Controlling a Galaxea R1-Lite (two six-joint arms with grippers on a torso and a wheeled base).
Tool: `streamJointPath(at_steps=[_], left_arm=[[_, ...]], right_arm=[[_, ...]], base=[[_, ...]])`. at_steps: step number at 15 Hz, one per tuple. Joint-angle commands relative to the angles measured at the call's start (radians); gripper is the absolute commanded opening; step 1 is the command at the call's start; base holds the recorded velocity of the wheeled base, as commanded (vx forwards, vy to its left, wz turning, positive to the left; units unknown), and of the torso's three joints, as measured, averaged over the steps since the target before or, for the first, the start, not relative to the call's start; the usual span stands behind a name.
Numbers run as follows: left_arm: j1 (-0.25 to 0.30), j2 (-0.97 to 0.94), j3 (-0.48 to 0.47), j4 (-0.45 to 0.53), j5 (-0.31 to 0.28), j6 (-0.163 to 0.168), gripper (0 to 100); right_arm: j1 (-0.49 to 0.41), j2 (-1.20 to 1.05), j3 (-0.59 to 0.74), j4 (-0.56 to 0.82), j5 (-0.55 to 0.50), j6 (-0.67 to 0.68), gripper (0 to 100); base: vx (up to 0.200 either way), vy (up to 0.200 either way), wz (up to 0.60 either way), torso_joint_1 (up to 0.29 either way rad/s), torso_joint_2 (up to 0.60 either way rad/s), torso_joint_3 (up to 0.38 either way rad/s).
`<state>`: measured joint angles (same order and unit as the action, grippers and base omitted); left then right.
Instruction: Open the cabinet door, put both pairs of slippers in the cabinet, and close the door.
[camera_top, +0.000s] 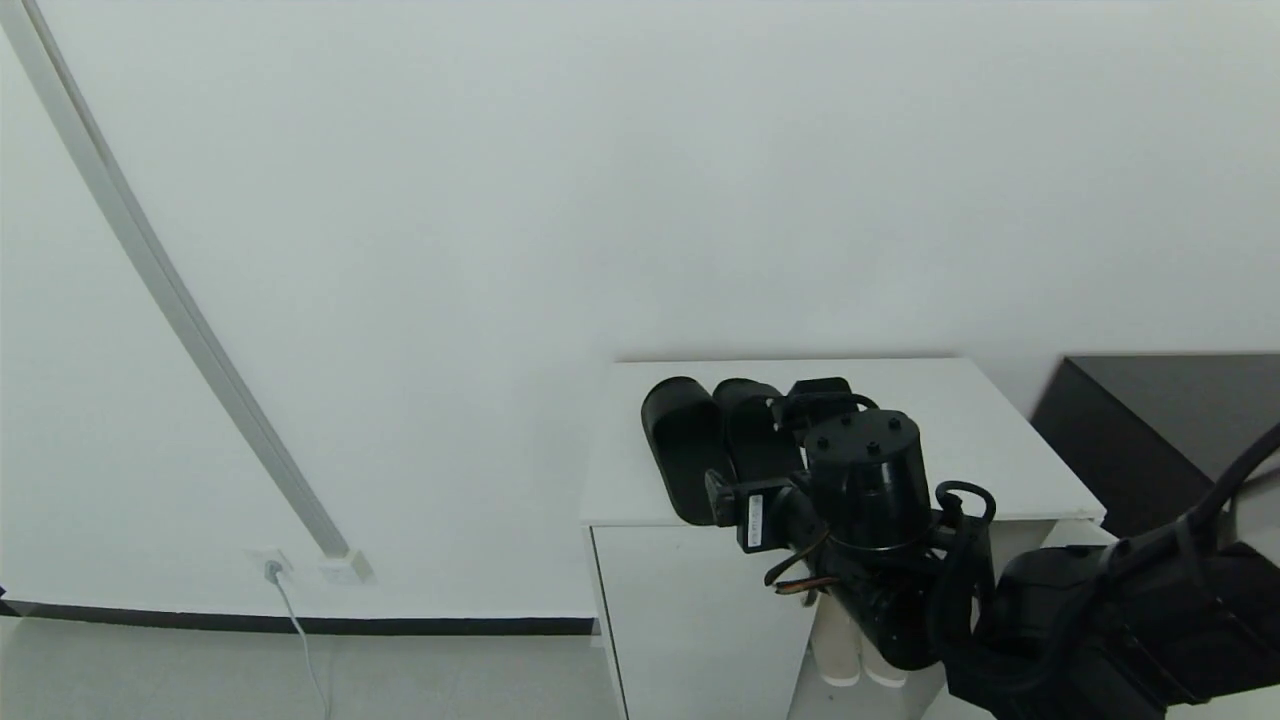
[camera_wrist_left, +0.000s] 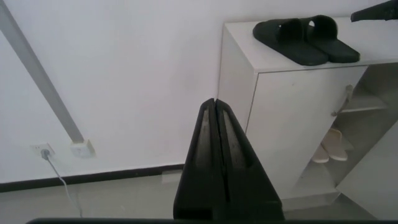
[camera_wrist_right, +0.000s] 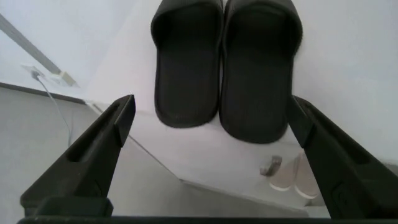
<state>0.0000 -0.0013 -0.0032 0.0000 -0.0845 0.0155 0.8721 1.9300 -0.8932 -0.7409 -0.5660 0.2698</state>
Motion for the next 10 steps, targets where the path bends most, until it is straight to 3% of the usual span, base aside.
streamJointPath(at_steps=[1,2,10], left_arm=[[0.0,0.001,0.0,0.0,0.0,0.0,0],[0.0,0.001,0.0,0.0,0.0,0.001,0],[0.0,0.001,0.0,0.0,0.0,0.0,0]], right_arm=[[-0.001,0.033,0.019,-0.025,0.0,-0.001,100],[-0.002,0.066,0.031,-0.052,0.0,-0.001,100],[-0.058,0.238,-0.043,-0.164,0.012,-0.02,100]], base=[[0.2,0.0,0.0,-0.007,0.0,0.002],[0.2,0.0,0.0,0.007,0.0,0.002],[0.0,0.0,0.0,0.0,0.0,0.0]])
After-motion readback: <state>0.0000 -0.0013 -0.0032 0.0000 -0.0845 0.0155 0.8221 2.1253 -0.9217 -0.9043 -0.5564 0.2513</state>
